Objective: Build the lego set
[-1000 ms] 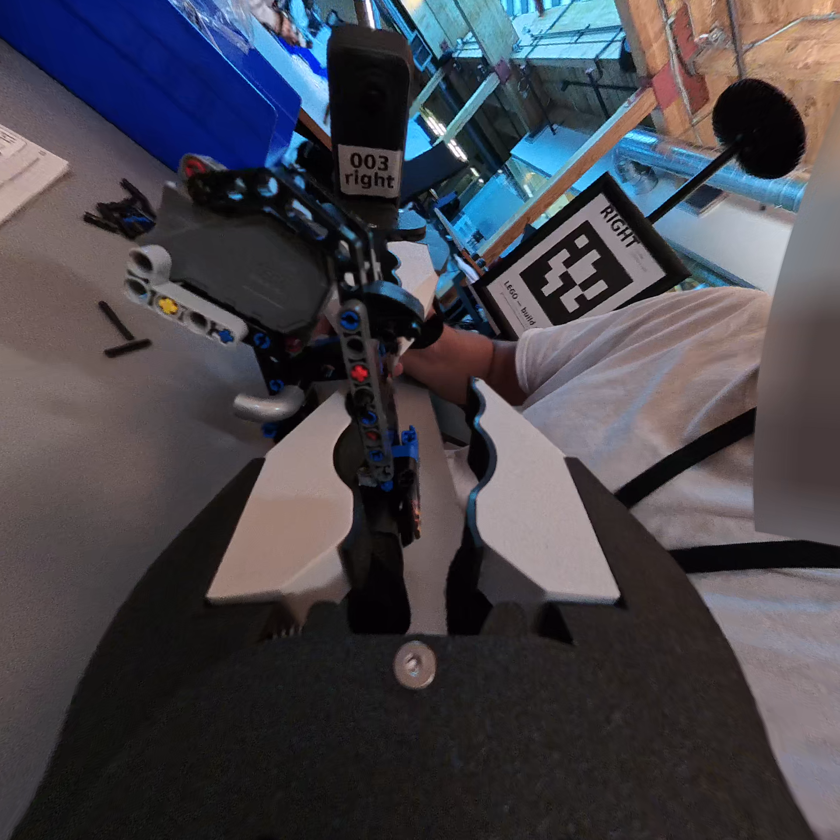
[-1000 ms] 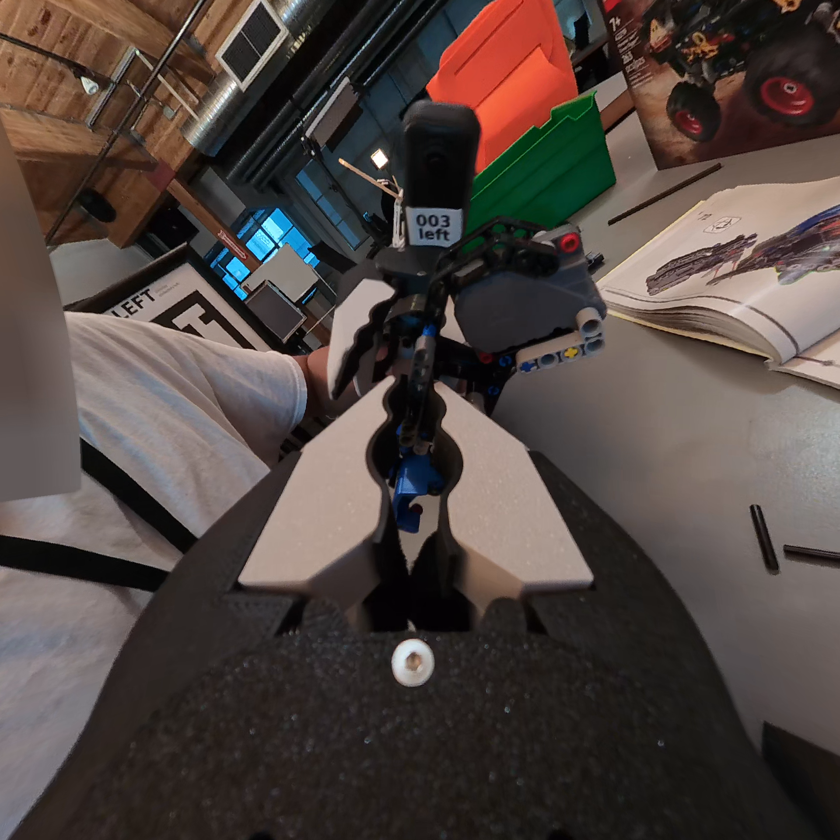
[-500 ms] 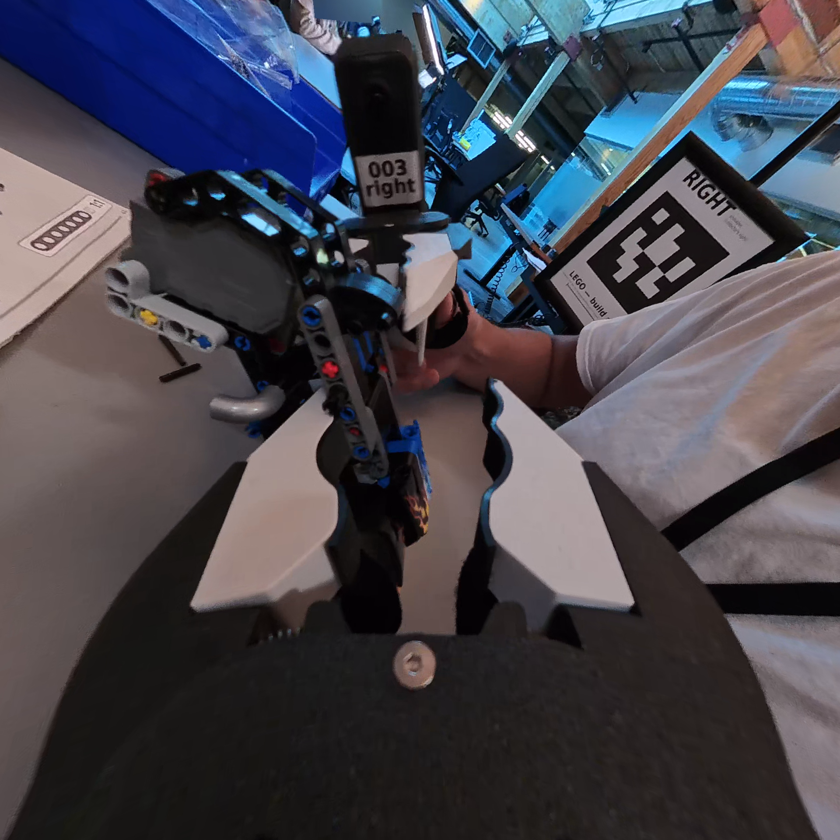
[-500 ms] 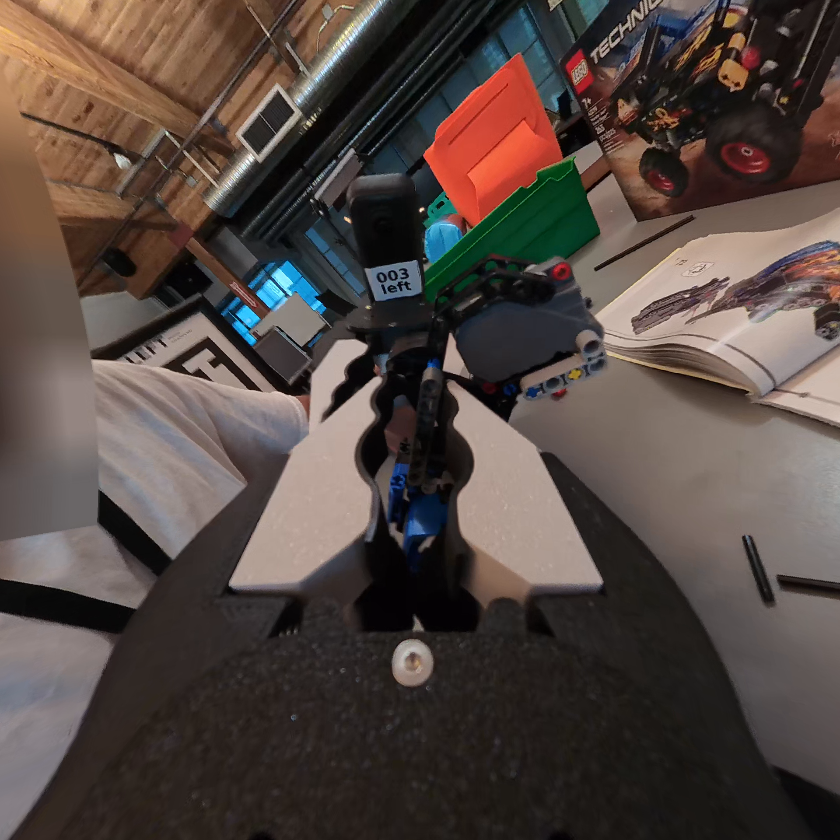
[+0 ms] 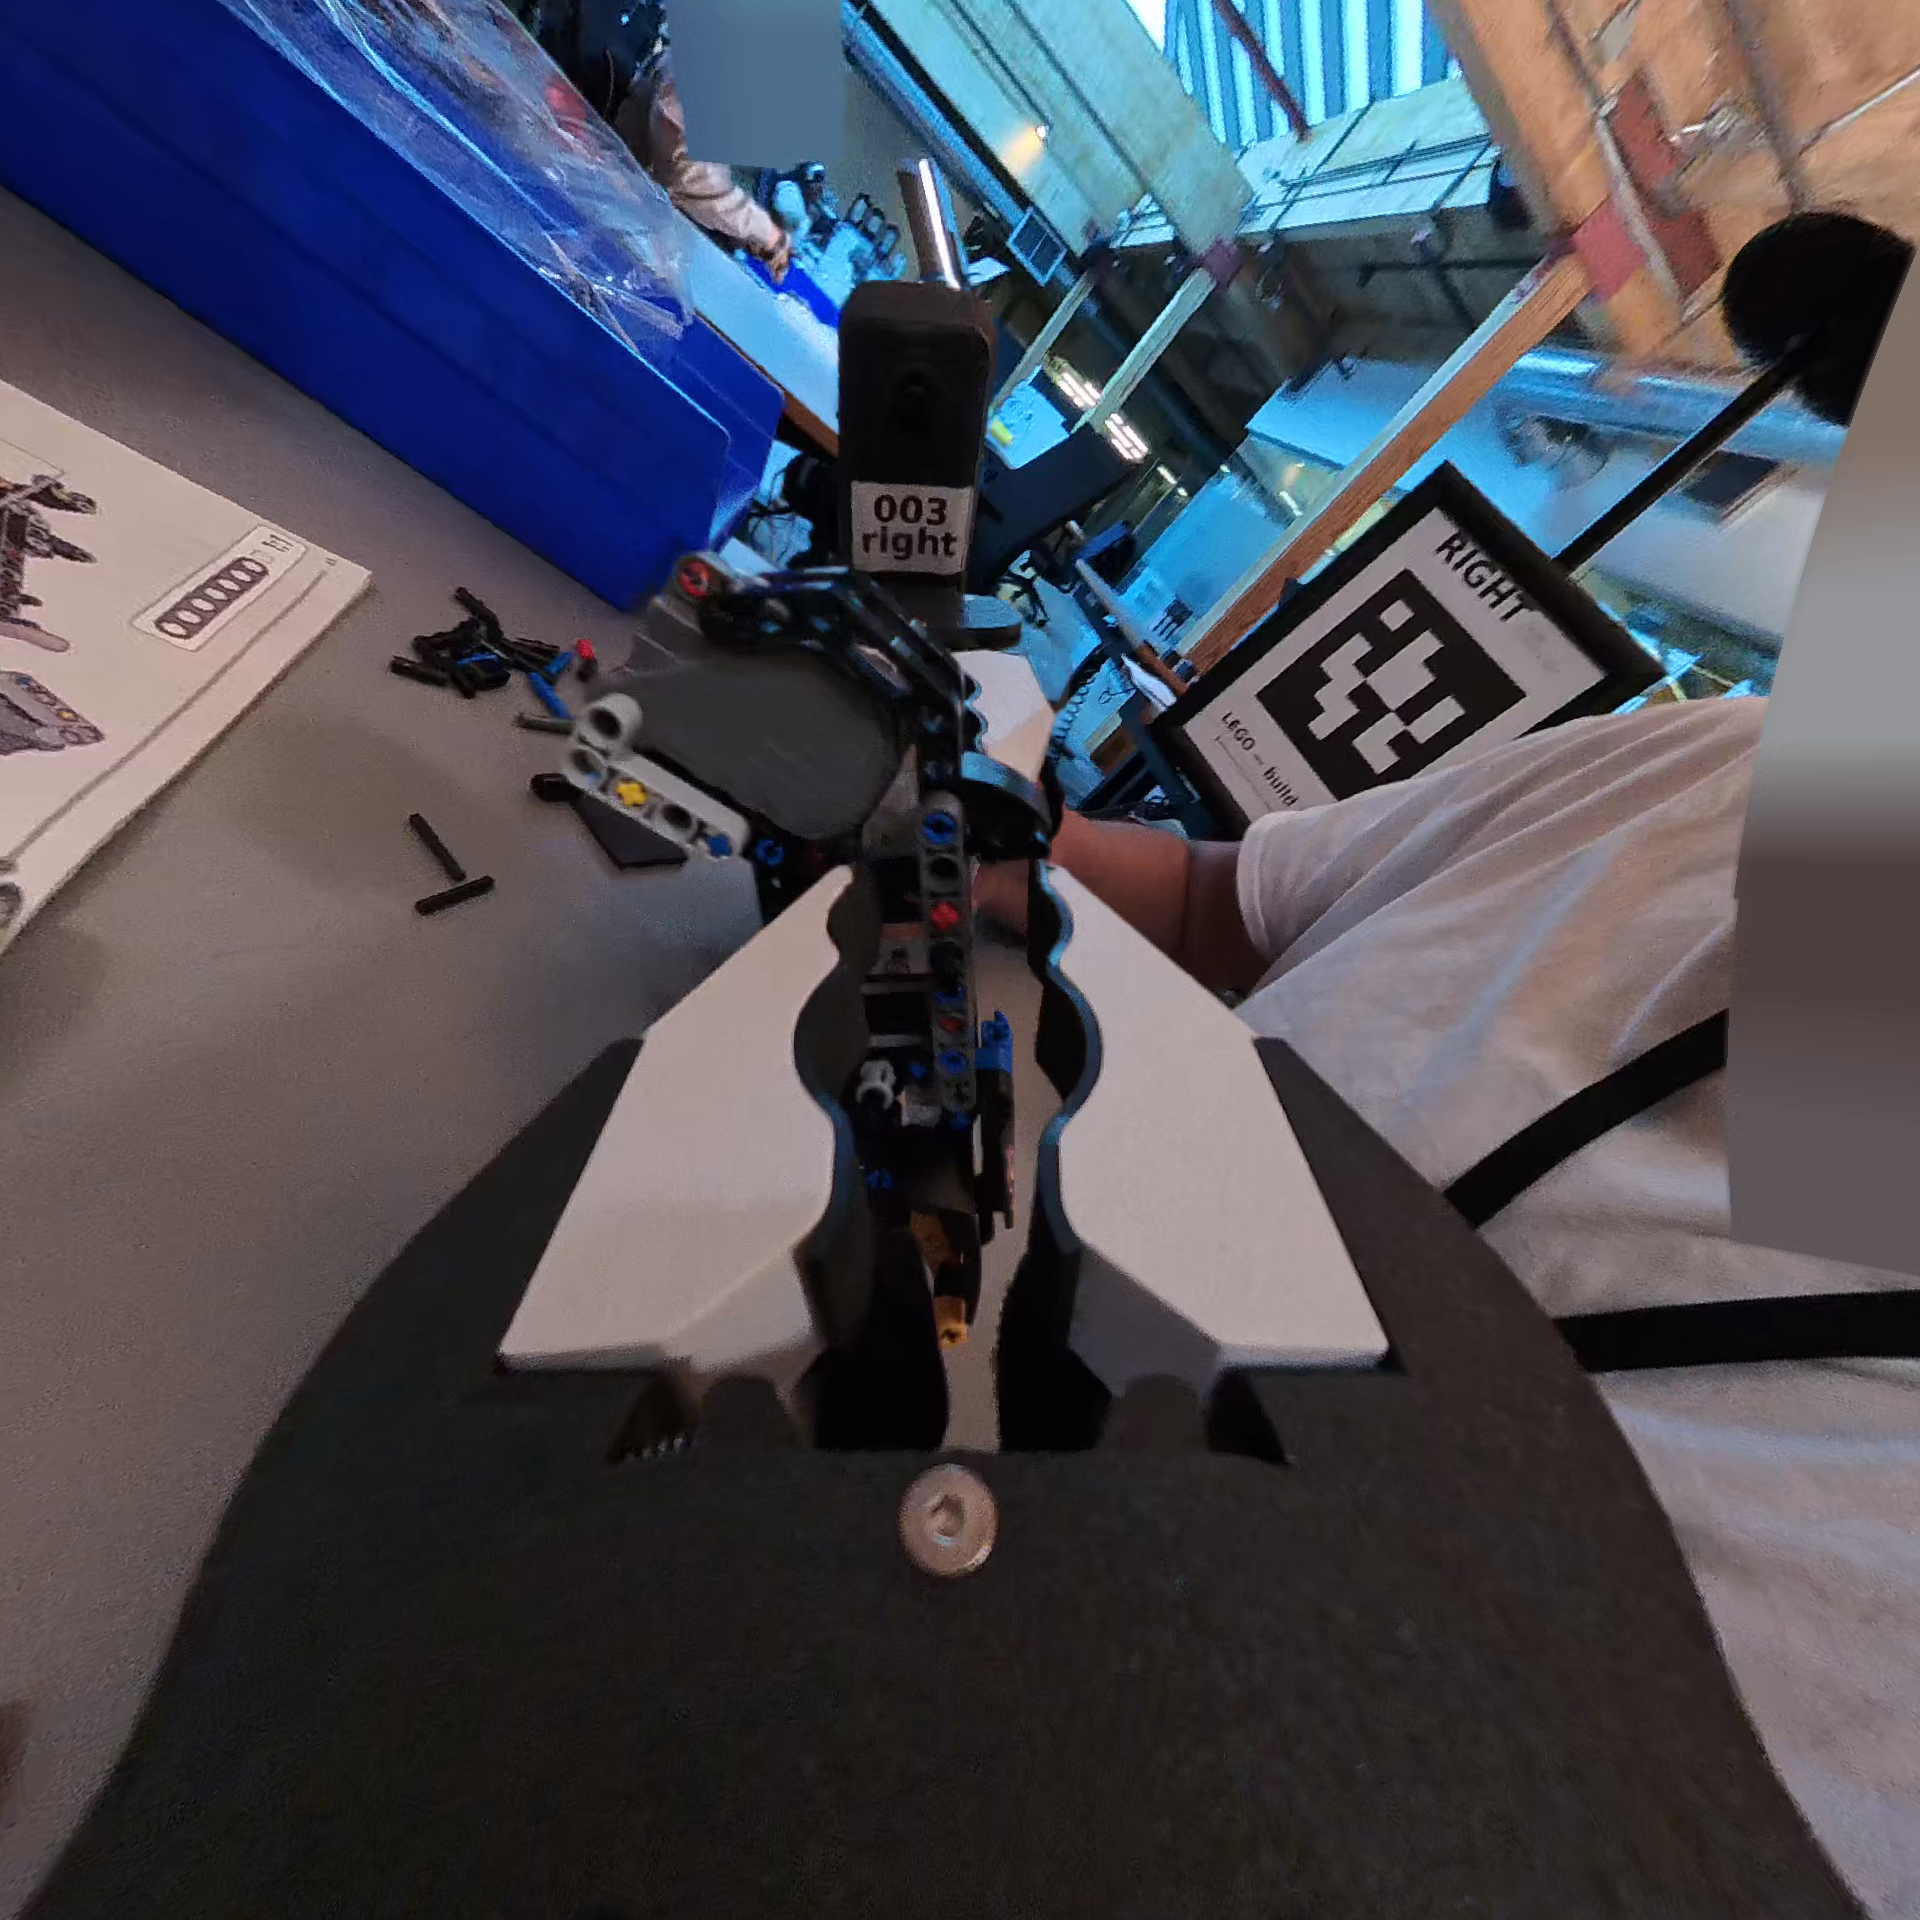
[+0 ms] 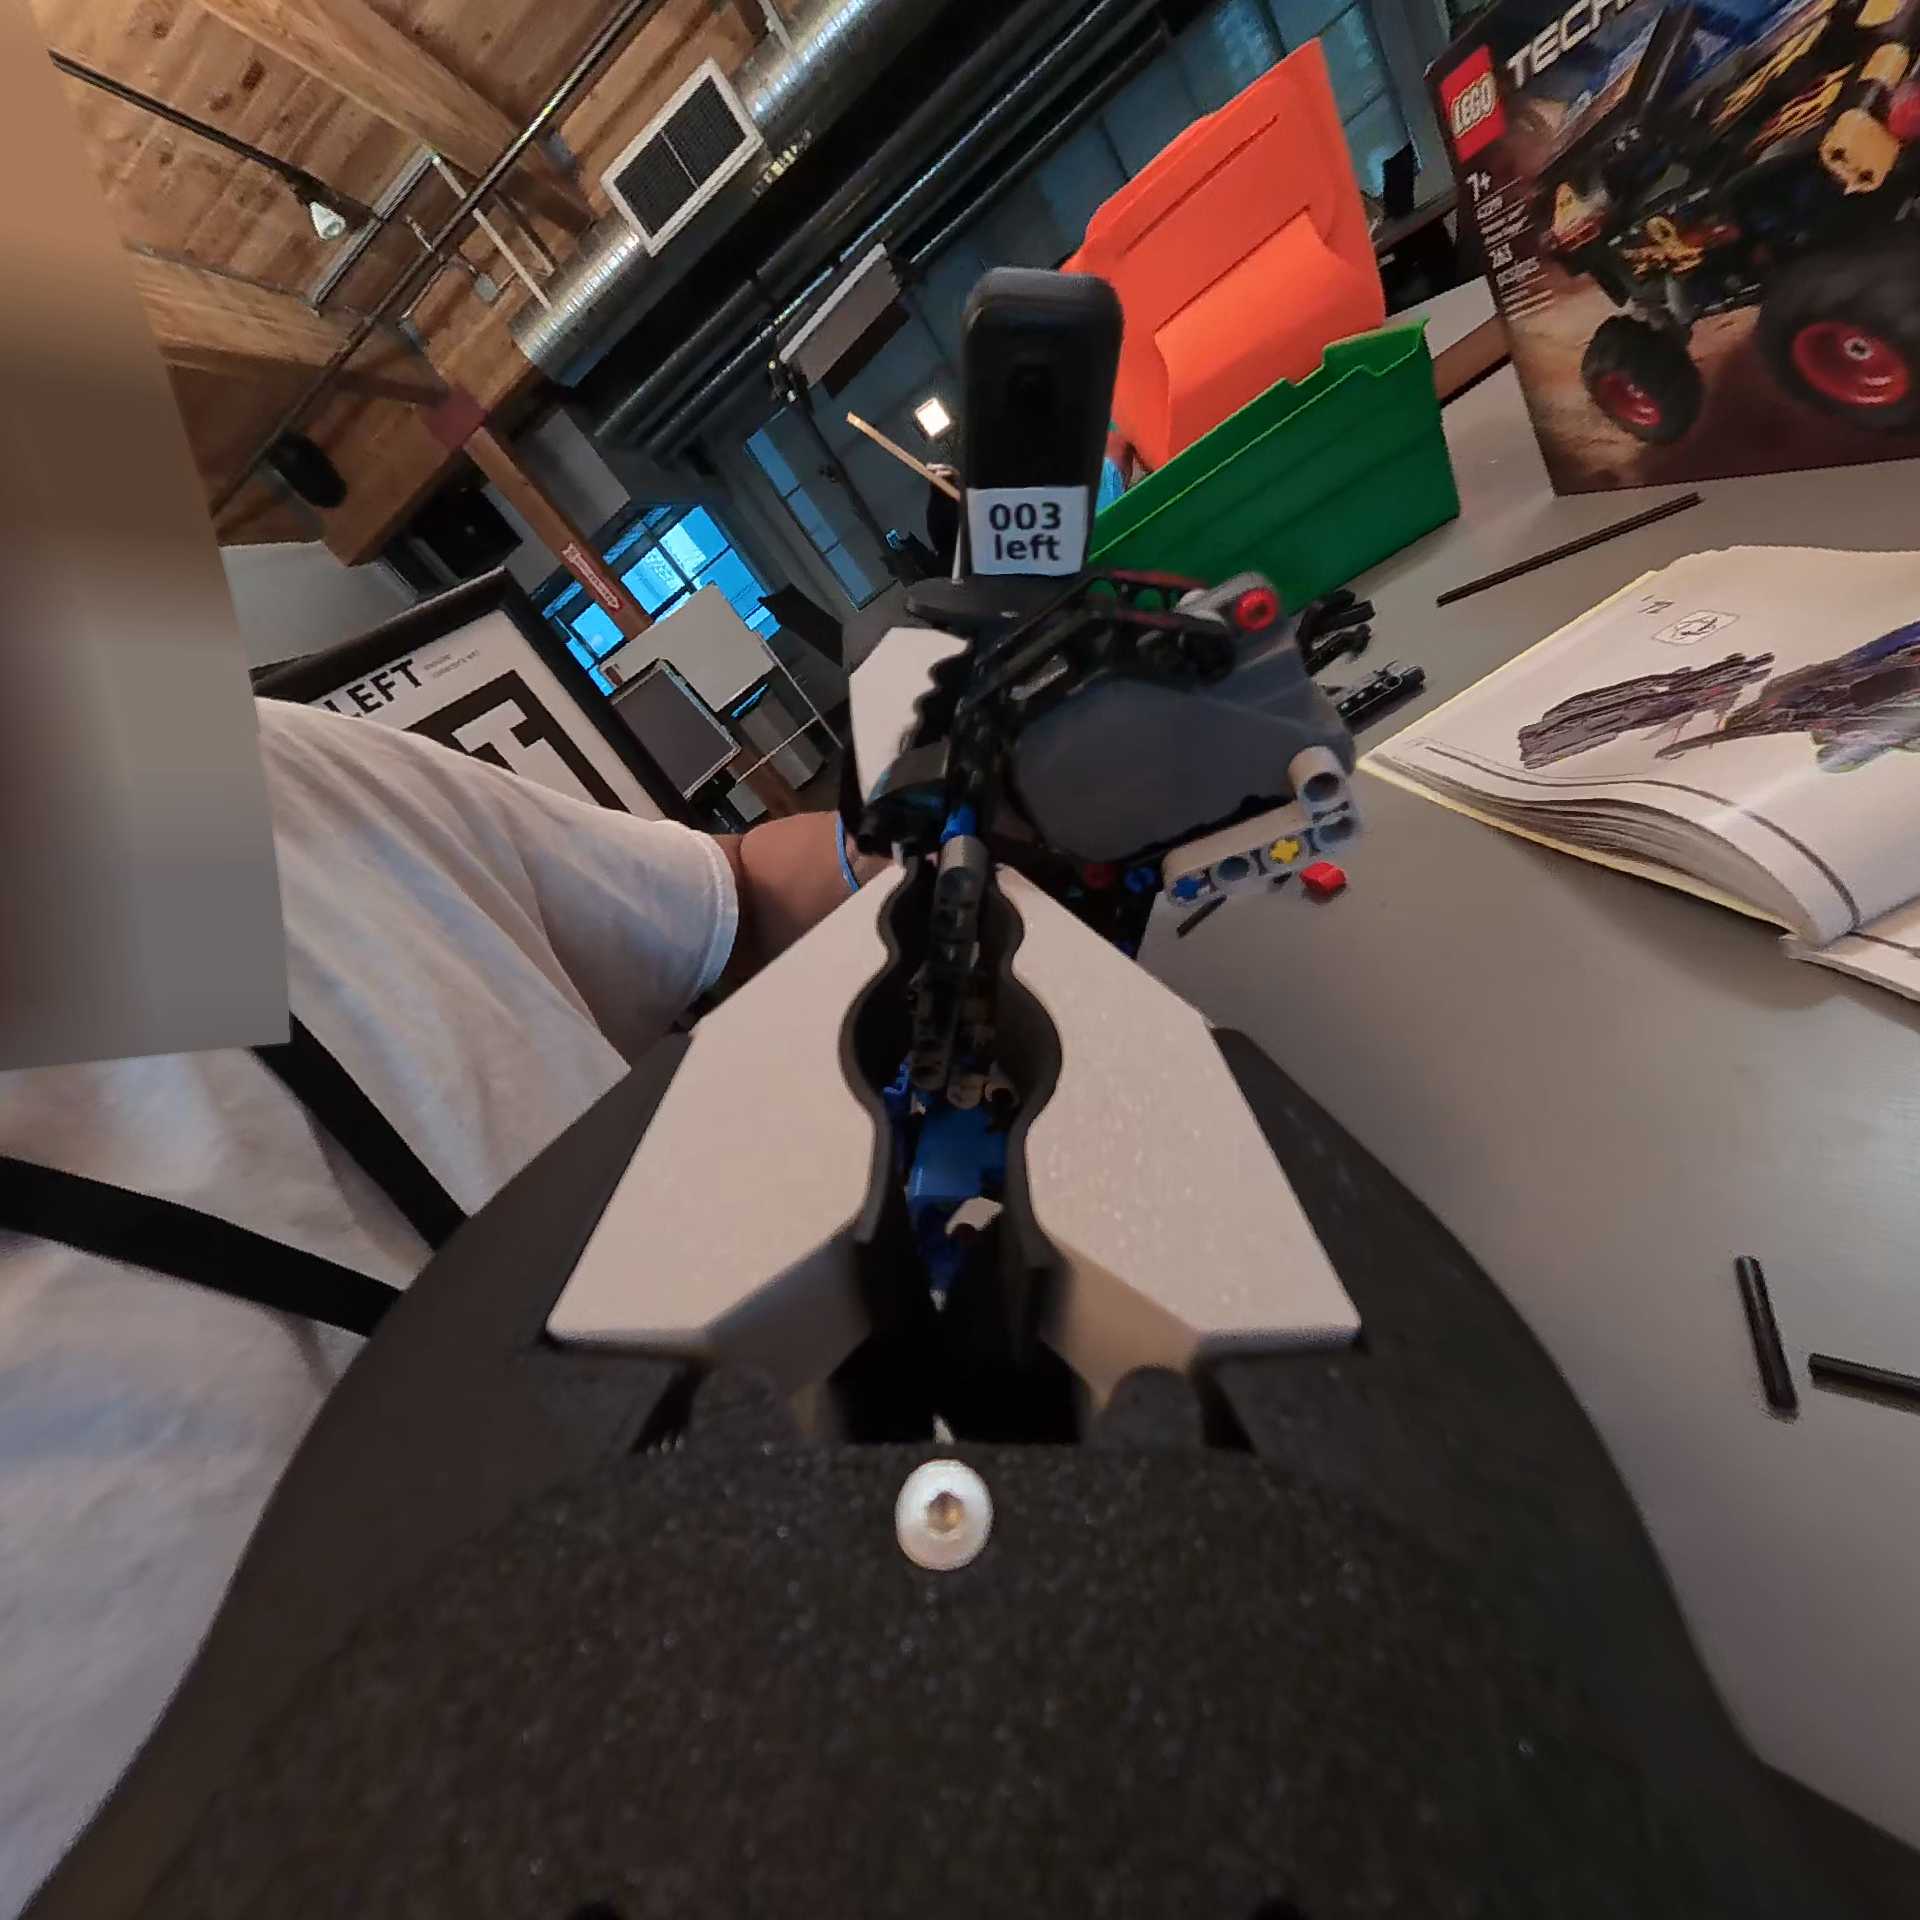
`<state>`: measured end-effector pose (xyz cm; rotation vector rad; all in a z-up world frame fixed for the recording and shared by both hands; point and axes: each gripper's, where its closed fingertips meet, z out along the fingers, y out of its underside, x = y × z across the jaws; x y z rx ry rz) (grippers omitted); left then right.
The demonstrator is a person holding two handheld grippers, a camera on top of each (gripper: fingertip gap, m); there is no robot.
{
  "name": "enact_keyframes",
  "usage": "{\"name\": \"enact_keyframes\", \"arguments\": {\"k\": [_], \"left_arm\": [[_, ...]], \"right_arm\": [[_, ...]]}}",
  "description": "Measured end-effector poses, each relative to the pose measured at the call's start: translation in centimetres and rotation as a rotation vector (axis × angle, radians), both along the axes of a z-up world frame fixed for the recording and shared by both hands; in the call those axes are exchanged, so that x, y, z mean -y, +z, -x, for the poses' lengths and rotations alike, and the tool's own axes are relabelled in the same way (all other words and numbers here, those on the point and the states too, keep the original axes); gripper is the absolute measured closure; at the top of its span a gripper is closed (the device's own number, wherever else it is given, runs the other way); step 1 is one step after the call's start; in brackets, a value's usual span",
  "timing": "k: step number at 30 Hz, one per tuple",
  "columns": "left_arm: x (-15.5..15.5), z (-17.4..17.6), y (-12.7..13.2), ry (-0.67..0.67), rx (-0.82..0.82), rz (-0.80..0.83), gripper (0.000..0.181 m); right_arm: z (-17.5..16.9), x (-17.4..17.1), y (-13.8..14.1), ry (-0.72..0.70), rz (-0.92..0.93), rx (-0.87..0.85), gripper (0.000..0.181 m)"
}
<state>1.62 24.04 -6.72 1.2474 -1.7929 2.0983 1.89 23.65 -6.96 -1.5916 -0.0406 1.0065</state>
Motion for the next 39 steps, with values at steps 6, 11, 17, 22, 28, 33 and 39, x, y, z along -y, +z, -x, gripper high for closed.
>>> {"name": "enact_keyframes", "arguments": {"k": [6,11,17,22,28,33,39], "left_arm": [[0.0,0.1,-0.5,-0.014,-0.009,0.016,0.176],[-0.3,-0.1,-0.9,0.005,0.012,-0.012,0.176],[-0.8,-0.3,-1.1,0.01,0.001,0.018,0.176],[-0.3,-0.1,-1.0,-0.007,0.013,0.01,0.176],[0.3,0.2,-0.9,-0.014,0.03,-0.022,0.176],[0.4,0.3,-0.8,0.004,0.06,-0.067,0.176],[0.5,0.1,-1.2,0.019,0.046,-0.073,0.176]], "right_arm": [[0.0,-0.3,-0.2,-0.005,0.024,-0.017,0.174],[-0.6,-0.4,-0.6,-0.043,0.053,-0.009,0.17],[-2.6,0.7,-0.7,-0.116,0.05,0.011,0.162],[-2.1,0.6,-0.5,-0.098,0.047,0.0,0.17],[-1.3,0.7,-0.2,-0.058,0.052,-0.014,0.174],[-1.2,0.7,0.0,-0.058,0.043,-0.042,0.175],[-1.2,0.5,-0.7,-0.075,0.062,-0.026,0.174]]}}
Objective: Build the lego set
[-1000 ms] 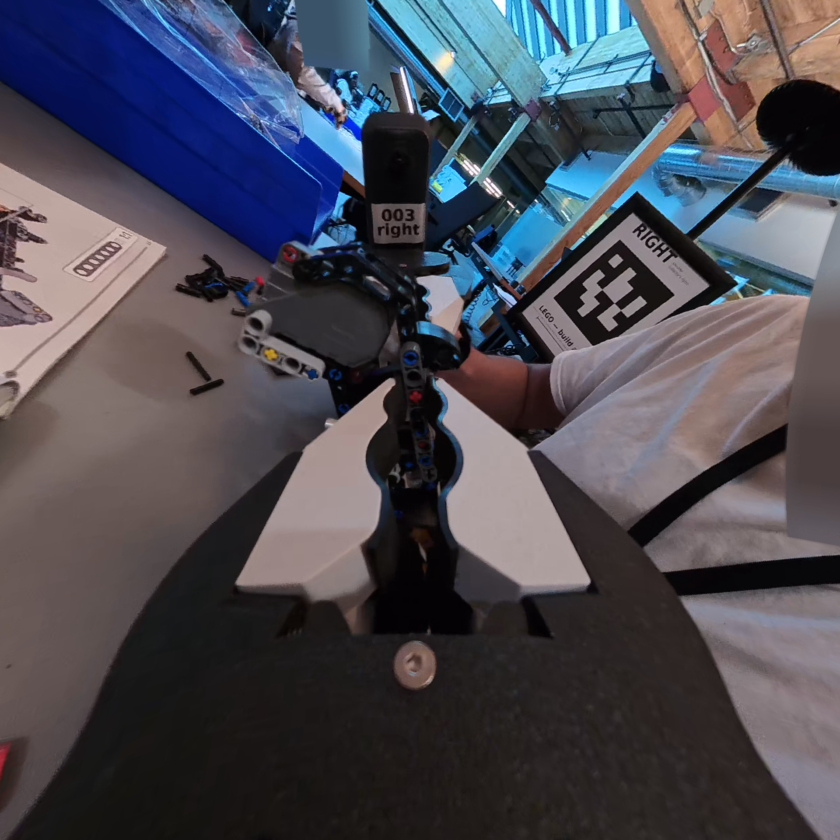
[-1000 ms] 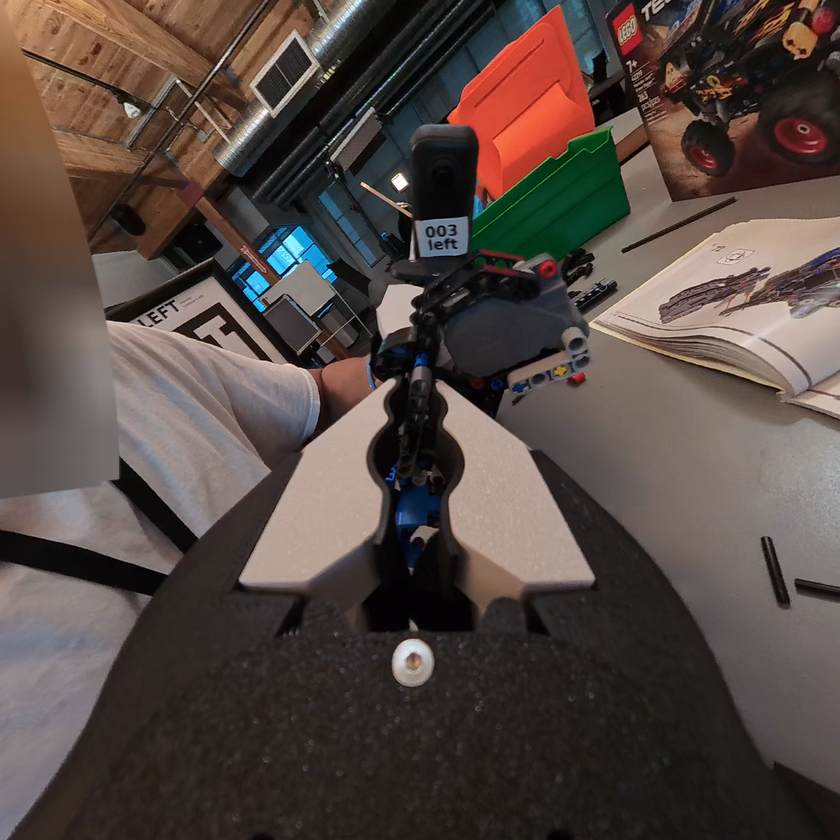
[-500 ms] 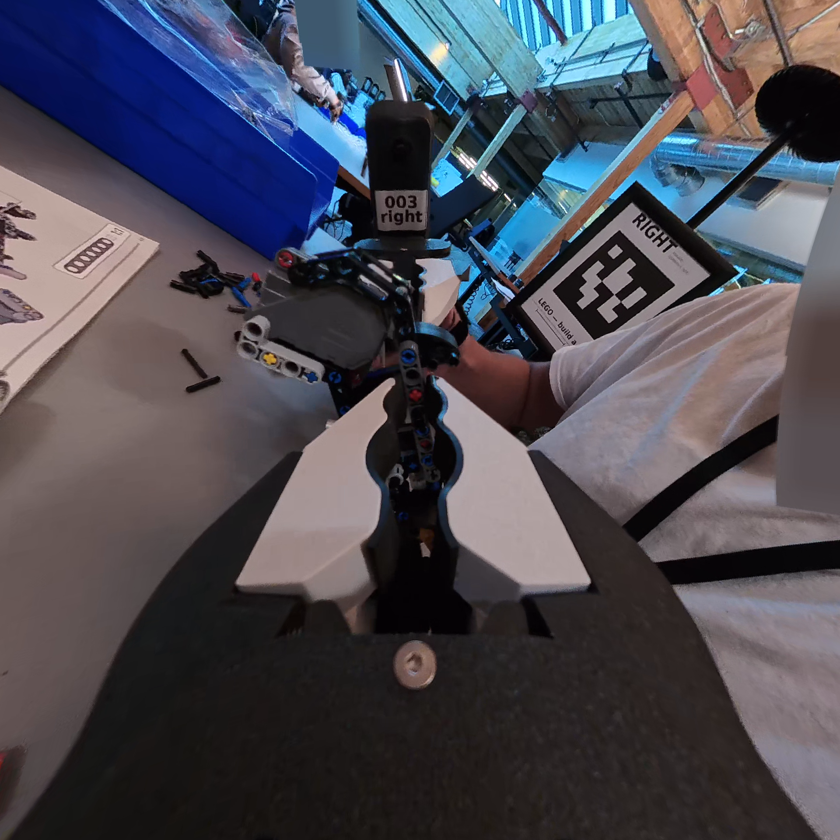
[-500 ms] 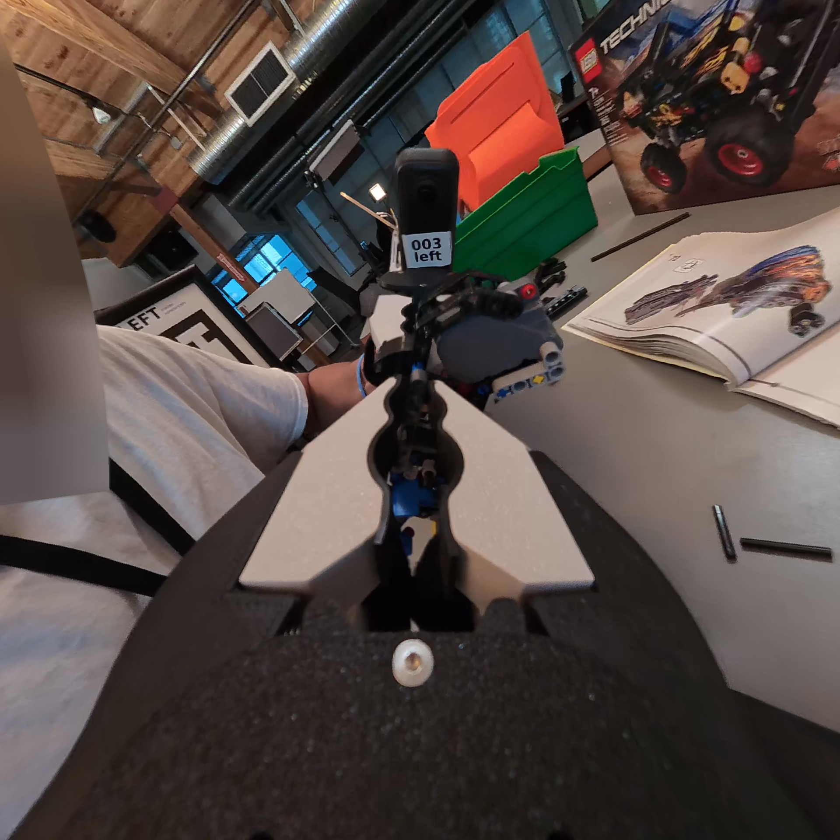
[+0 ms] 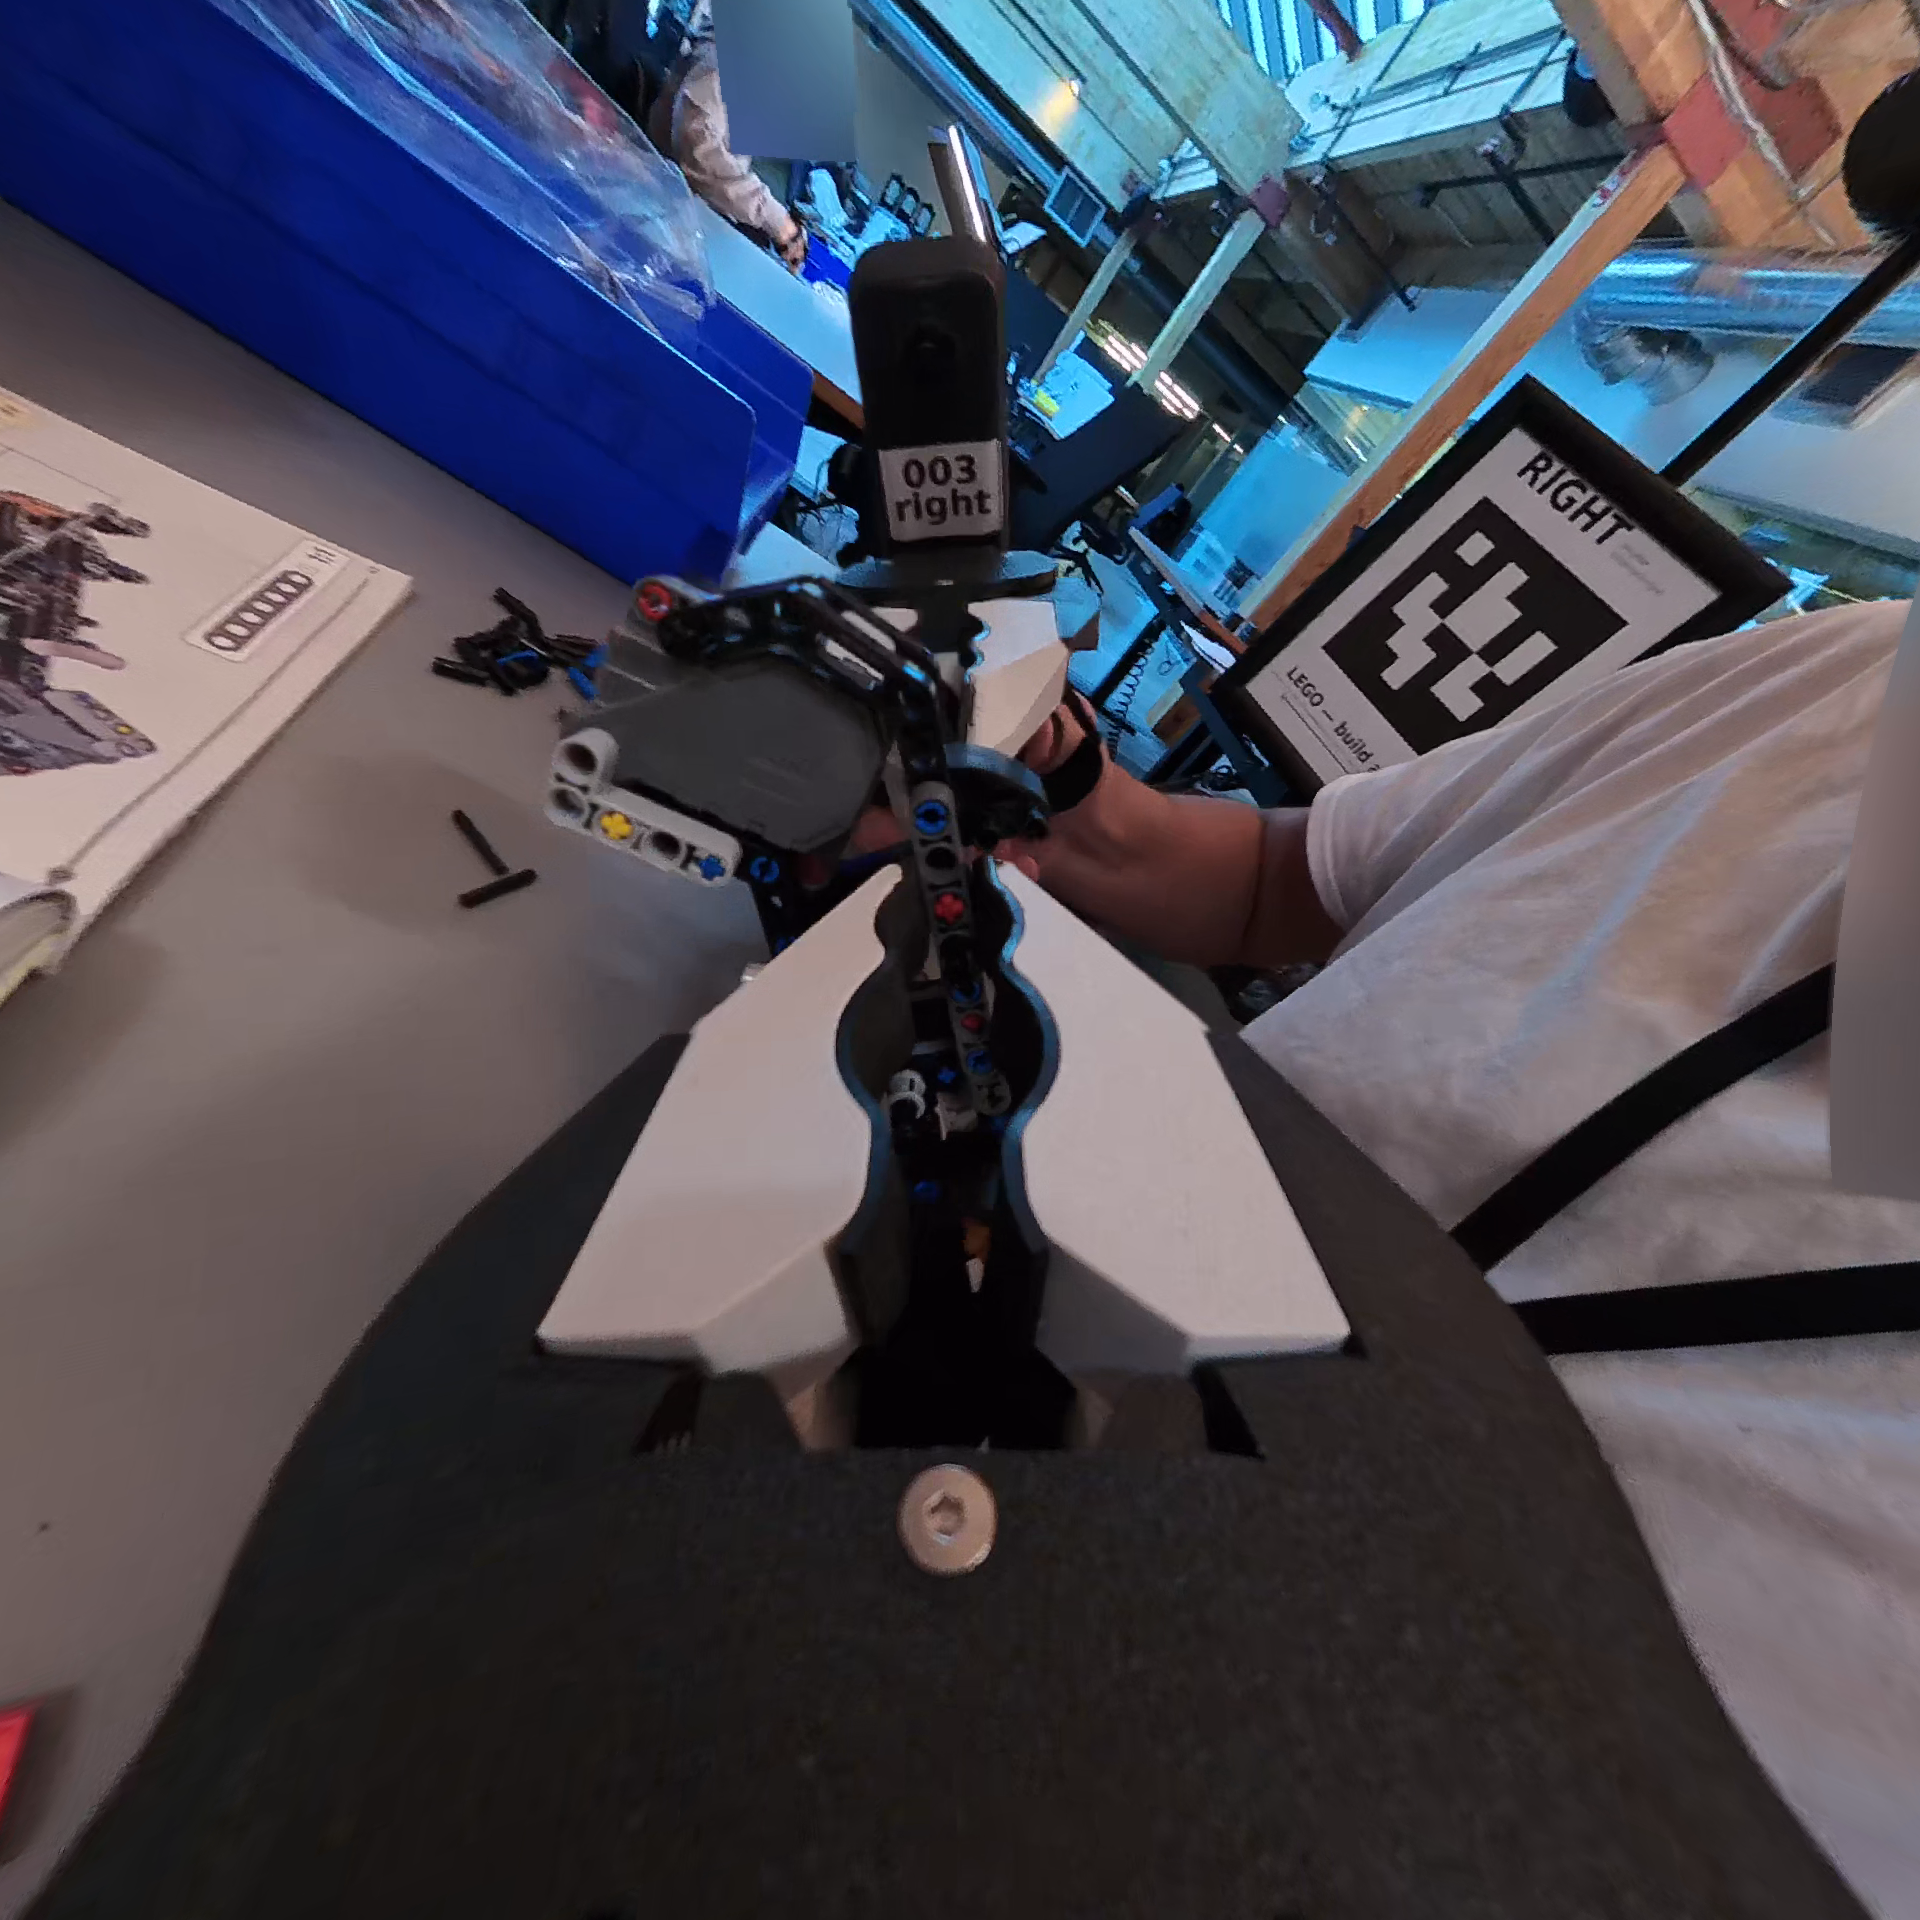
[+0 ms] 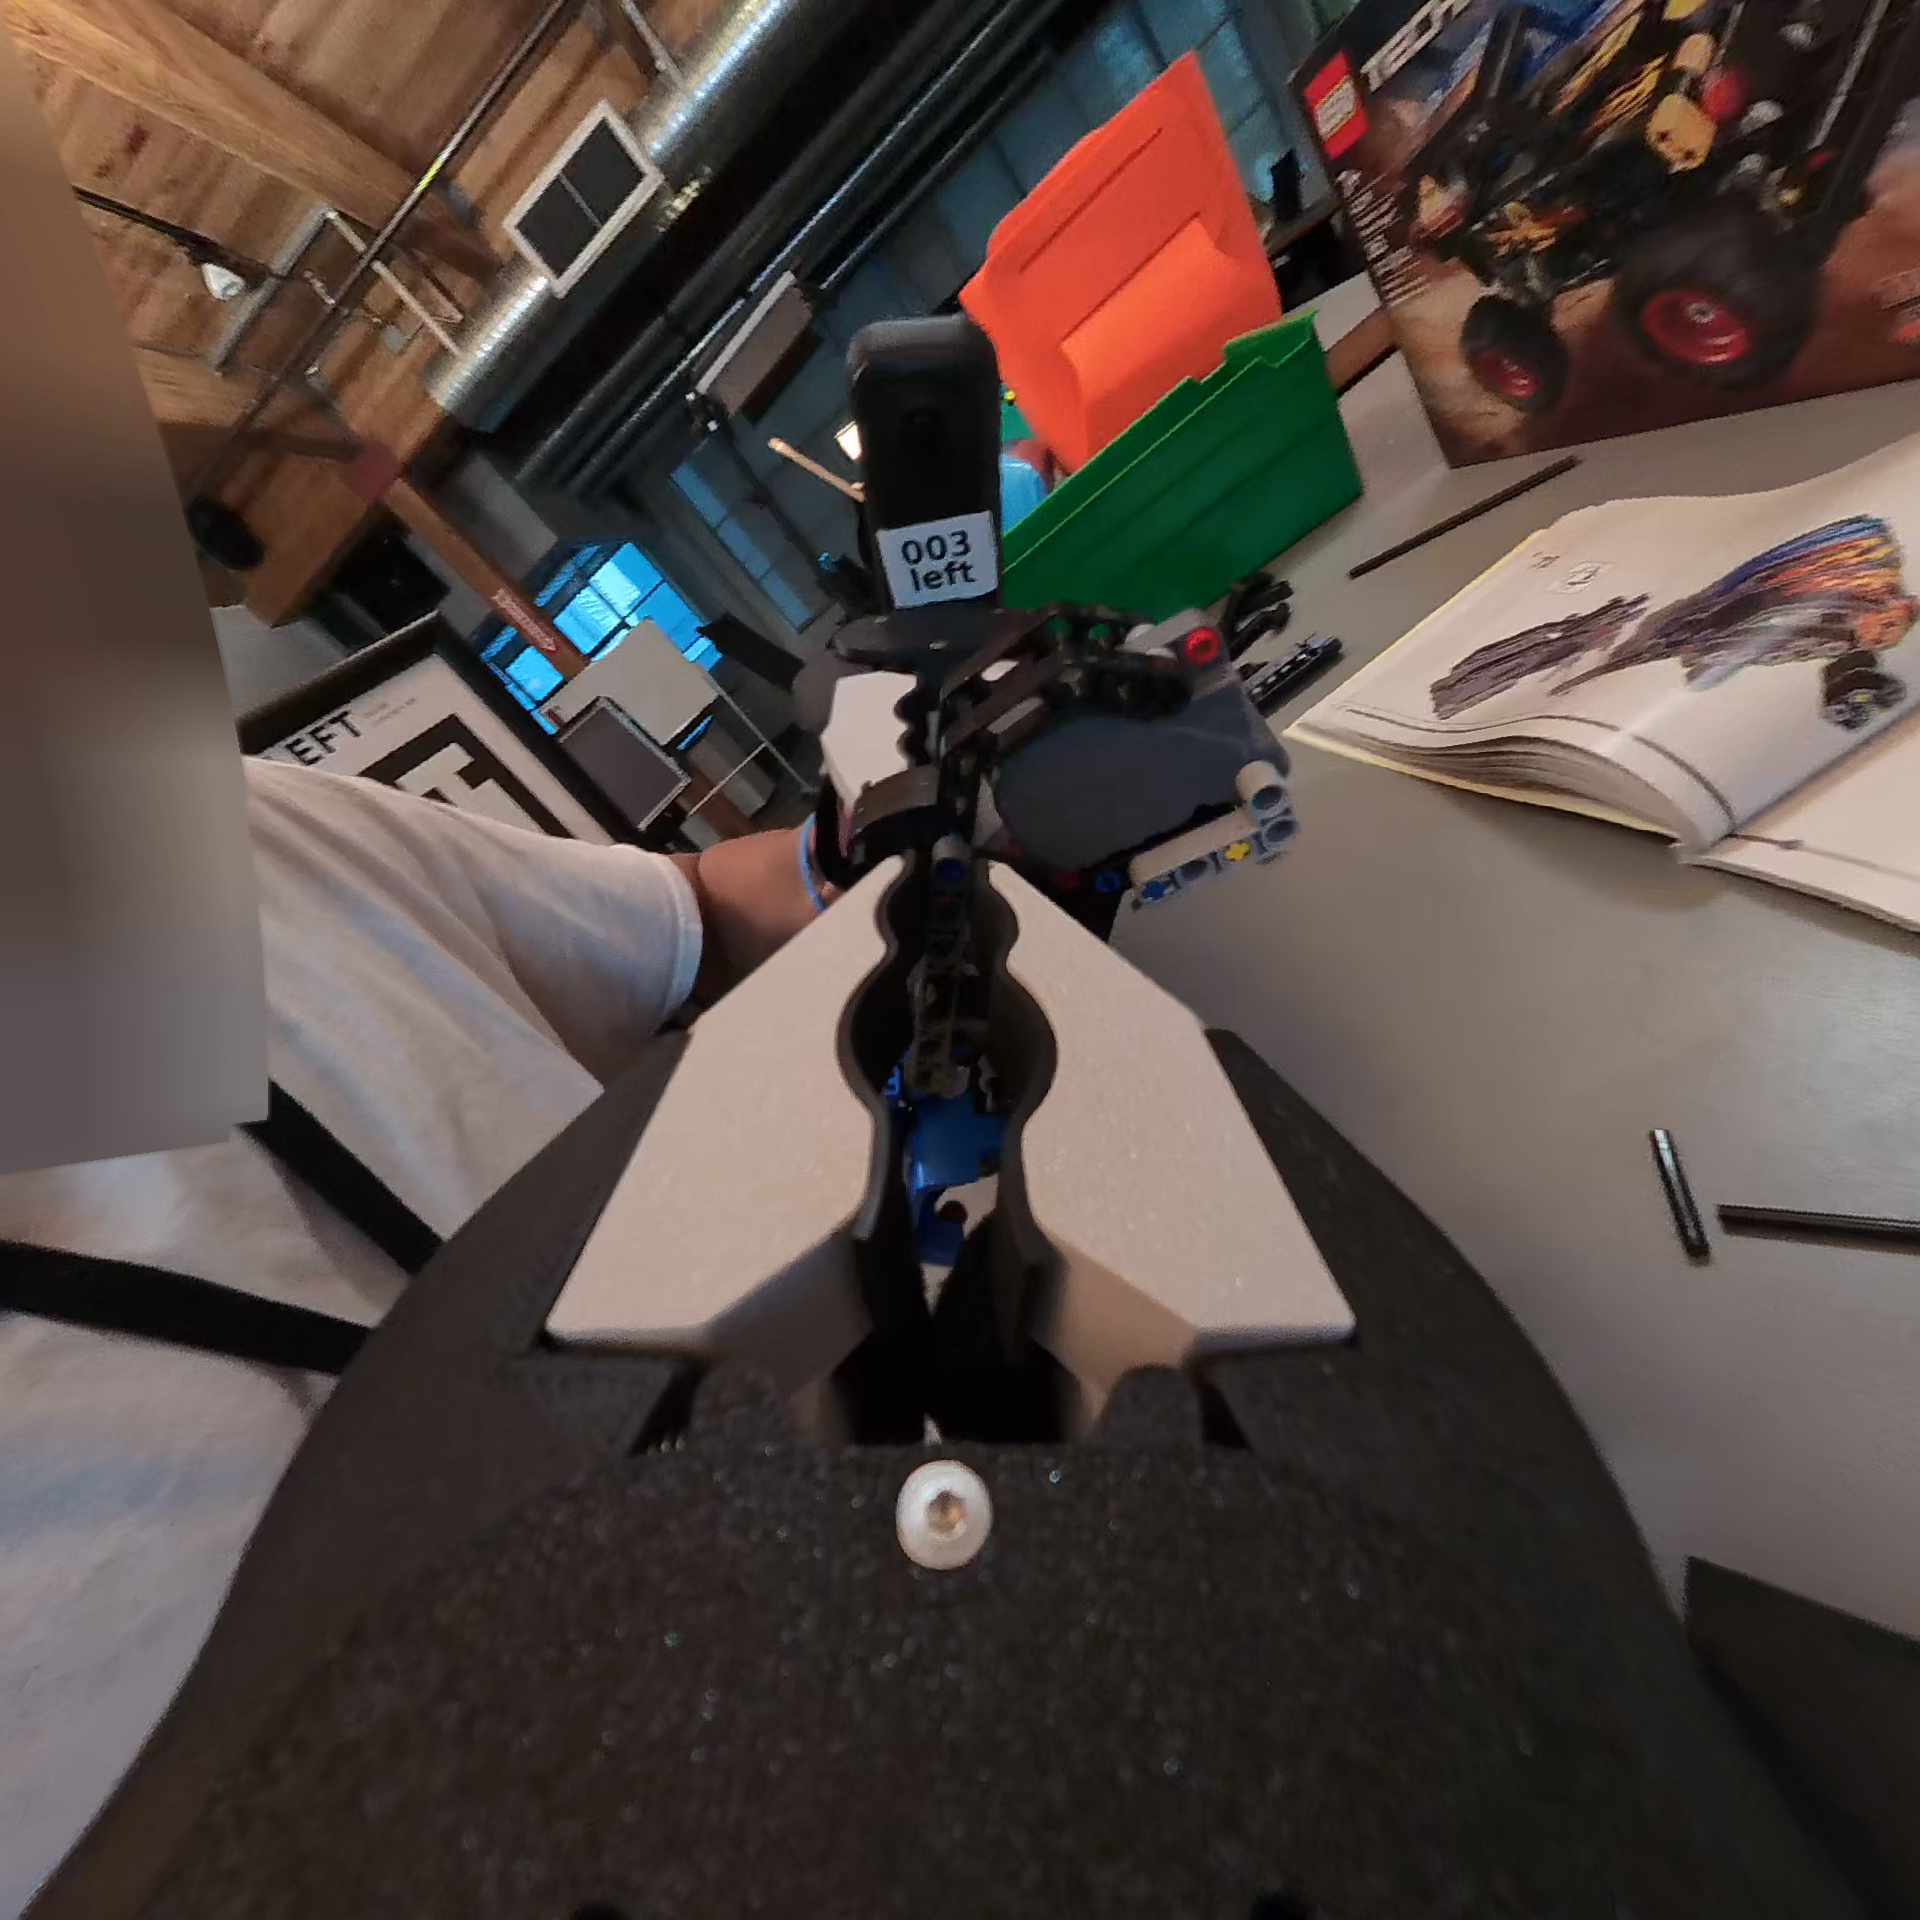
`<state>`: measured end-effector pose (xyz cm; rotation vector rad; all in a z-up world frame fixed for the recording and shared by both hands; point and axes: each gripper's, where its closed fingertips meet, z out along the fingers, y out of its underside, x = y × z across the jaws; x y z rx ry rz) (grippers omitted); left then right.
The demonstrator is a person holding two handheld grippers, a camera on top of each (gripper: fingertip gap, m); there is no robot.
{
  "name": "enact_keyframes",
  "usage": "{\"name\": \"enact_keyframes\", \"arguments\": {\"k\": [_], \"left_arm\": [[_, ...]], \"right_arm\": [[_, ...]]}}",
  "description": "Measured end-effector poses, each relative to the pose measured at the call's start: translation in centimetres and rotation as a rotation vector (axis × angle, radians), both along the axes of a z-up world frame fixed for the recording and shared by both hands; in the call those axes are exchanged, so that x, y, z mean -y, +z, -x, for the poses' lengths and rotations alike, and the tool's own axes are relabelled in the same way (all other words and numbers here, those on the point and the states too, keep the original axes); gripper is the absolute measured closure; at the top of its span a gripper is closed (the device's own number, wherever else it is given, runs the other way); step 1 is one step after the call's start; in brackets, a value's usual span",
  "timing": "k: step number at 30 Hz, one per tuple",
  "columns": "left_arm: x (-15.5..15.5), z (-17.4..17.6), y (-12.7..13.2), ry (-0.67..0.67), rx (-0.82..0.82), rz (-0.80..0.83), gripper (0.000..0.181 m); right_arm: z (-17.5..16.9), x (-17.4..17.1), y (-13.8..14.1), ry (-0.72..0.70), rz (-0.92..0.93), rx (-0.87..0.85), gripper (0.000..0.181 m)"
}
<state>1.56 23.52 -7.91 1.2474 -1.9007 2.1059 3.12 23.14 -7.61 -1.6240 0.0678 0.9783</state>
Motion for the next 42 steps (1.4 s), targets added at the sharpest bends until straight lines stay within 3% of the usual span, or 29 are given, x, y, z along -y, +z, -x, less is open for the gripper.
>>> {"name": "enact_keyframes", "arguments": {"k": [5,8,17,22,31,42], "left_arm": [[-0.2,0.0,0.0,-0.014,0.002,0.016,0.175],[-0.7,-0.1,0.1,-0.016,-0.007,0.048,0.176],[-1.2,-0.4,-0.1,-0.001,-0.009,0.065,0.175],[-0.9,0.2,-0.8,-0.084,-0.082,0.086,0.167],[-1.3,-0.4,-1.0,-0.013,-0.02,0.013,0.174],[-1.8,-1.0,-0.9,0.04,-0.003,0.067,0.175]], "right_arm": [[0.0,-0.2,0.2,0.019,0.011,-0.057,0.175],[0.1,0.0,0.4,0.014,-0.017,-0.013,0.164],[1.1,0.1,-1.7,0.081,0.089,0.016,0.175],[0.9,-0.1,-1.9,0.07,0.089,-0.005,0.175],[0.6,-0.4,-2.0,0.058,0.1,-0.058,0.175],[1.4,-0.1,-3.3,0.093,0.15,0.022,0.176]]}}
